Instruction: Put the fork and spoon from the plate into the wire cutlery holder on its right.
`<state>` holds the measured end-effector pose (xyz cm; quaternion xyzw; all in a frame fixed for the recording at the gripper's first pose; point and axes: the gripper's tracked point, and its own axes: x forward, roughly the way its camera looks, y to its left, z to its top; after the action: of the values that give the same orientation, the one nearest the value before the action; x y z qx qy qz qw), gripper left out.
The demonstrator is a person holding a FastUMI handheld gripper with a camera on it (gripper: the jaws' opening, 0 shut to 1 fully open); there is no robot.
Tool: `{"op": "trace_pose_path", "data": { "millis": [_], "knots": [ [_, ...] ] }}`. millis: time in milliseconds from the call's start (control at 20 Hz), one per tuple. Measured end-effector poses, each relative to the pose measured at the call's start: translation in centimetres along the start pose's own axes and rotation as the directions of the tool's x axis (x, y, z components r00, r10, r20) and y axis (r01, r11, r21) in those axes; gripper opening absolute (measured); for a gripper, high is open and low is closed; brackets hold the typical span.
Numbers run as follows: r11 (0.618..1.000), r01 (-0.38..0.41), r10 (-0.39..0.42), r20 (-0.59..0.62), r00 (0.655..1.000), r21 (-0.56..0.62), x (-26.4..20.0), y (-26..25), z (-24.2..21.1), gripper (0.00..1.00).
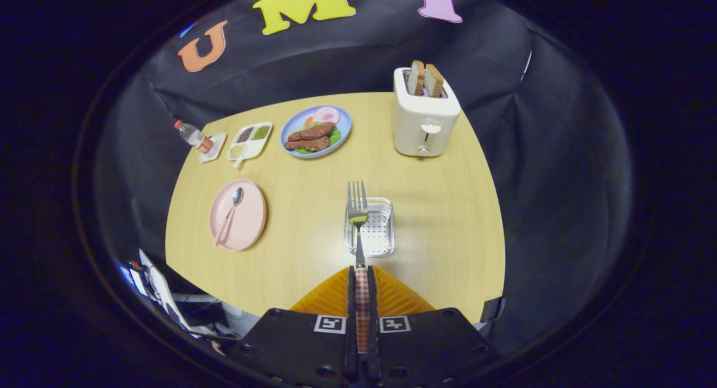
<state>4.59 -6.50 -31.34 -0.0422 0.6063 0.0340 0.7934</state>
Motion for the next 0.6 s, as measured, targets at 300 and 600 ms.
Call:
{"op": "trace_pose_path", "data": {
  "millis": [300,600],
  "knots": [
    [0.993,-0.058,0.078,-0.214,0.974,0.101,1.3,1.0,-1.1,0.07],
    [0.993,-0.035,0.074,-0.362,0.929,0.114,3.8,1.6,-0.6,0.07]
  ]
}}
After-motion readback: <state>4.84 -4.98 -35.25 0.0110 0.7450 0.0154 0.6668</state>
